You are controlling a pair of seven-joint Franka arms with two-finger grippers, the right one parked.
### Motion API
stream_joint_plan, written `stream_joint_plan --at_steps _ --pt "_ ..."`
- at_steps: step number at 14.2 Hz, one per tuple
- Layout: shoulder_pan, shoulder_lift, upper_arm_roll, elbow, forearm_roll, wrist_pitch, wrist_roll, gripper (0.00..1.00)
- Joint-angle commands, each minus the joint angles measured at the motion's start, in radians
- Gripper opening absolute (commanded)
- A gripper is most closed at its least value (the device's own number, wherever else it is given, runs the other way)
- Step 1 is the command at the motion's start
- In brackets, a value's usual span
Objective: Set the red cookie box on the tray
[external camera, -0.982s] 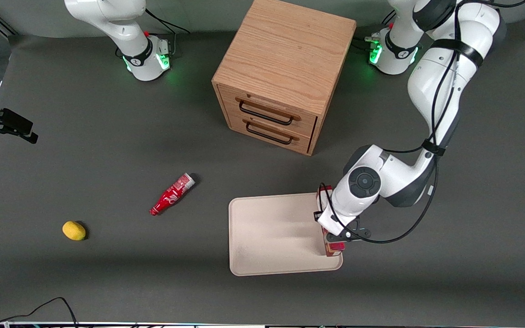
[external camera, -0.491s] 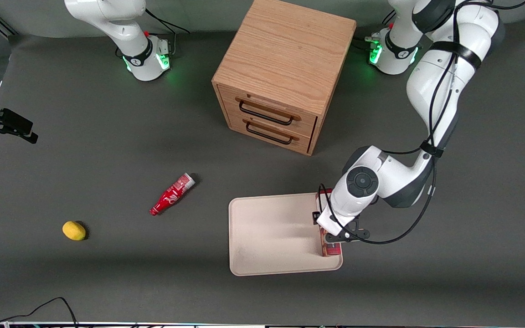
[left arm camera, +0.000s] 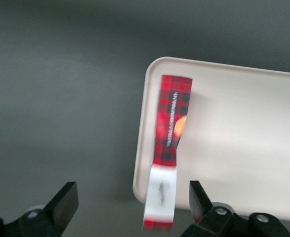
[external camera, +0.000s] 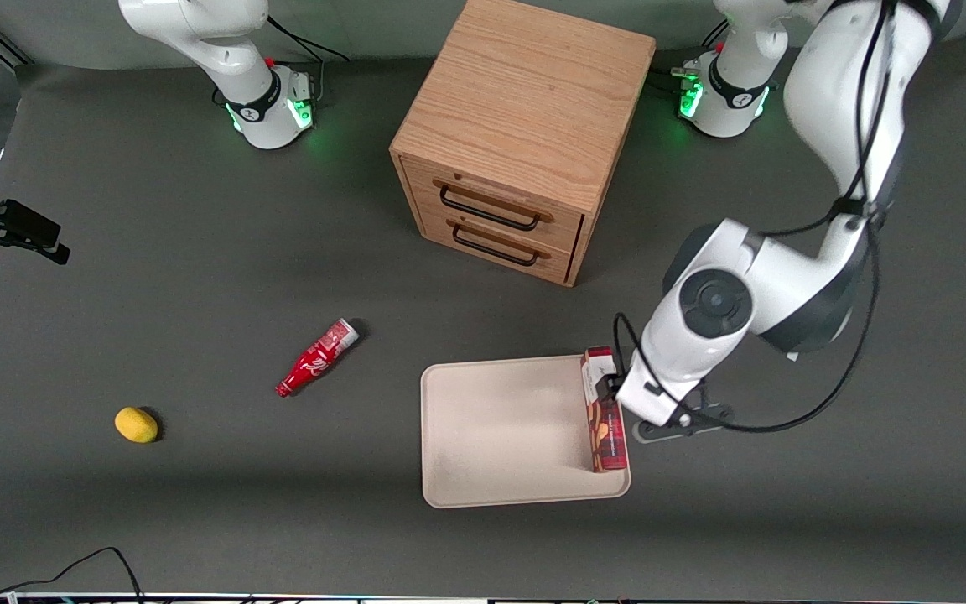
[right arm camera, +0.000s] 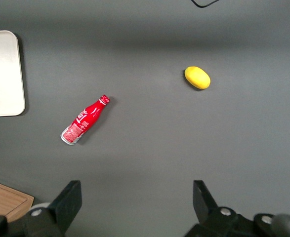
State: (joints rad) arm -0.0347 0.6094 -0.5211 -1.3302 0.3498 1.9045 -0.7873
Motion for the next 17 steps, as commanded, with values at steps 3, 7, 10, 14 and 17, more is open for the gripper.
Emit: stream_joint_plan --at_steps 3,7,10,14,17 --pt "0.006 -0.293 0.175 -0.027 -0.219 -0.278 0.254 1.0" --pt "0.004 -0.465 0.401 -0.036 -0.371 -0.464 0.552 1.0" --pt "0.002 -0.555 0.502 -0.096 -0.387 -0.55 0.715 1.0" --pt "0.001 -0.709 0.587 -0.294 -0.391 -0.496 0.819 1.0" --pt "-0.002 -0.683 0.587 -0.247 -0.385 -0.51 0.832 1.0"
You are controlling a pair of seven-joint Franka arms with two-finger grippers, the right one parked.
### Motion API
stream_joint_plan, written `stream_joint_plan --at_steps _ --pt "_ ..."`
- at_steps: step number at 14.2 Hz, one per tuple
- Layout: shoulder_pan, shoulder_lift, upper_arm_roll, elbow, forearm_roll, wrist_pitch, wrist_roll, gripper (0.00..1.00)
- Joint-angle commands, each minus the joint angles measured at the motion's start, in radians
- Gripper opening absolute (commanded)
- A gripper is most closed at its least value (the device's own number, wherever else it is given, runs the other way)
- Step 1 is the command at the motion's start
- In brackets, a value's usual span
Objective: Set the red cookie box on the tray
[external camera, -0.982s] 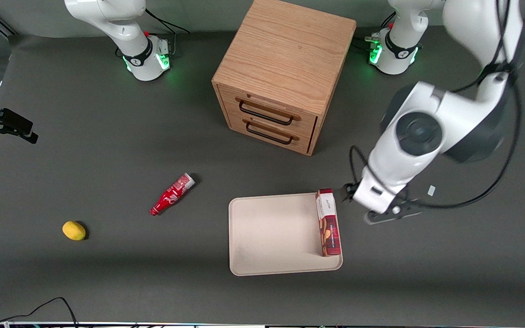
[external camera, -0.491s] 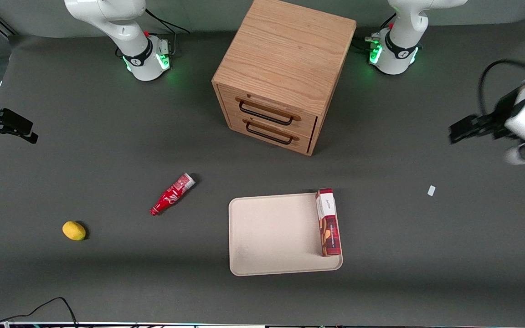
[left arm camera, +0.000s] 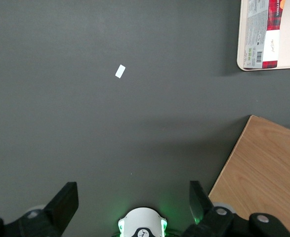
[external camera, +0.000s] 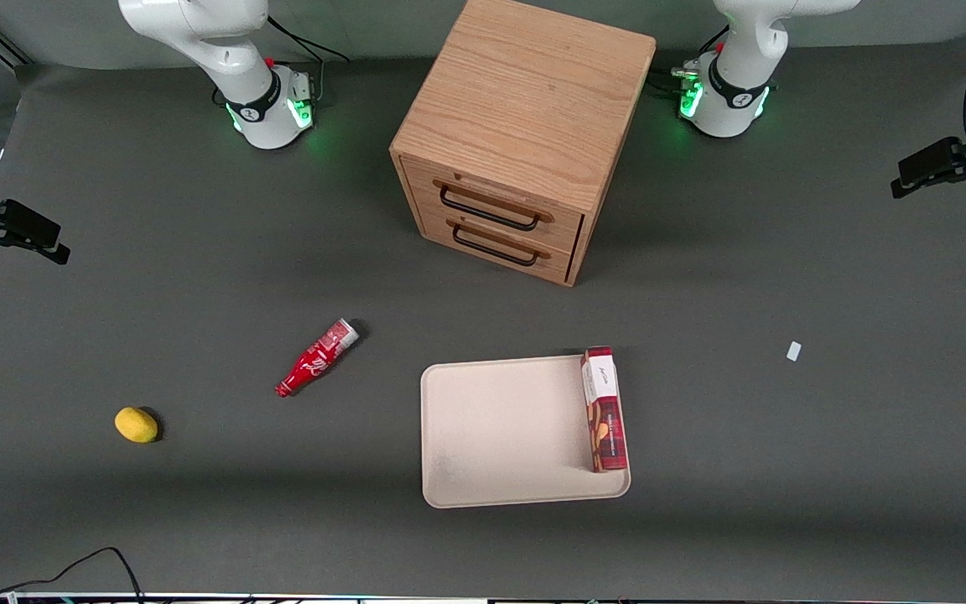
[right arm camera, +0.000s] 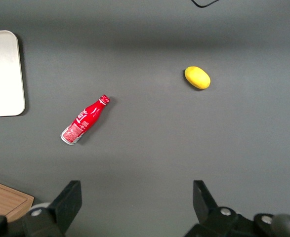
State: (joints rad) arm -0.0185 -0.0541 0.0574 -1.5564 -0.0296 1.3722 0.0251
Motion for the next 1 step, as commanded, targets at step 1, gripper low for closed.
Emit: stream_joint_plan --at_steps 1 --pt "-0.018 -0.006 0.009 -0.002 -0.006 0.019 0.015 1.0"
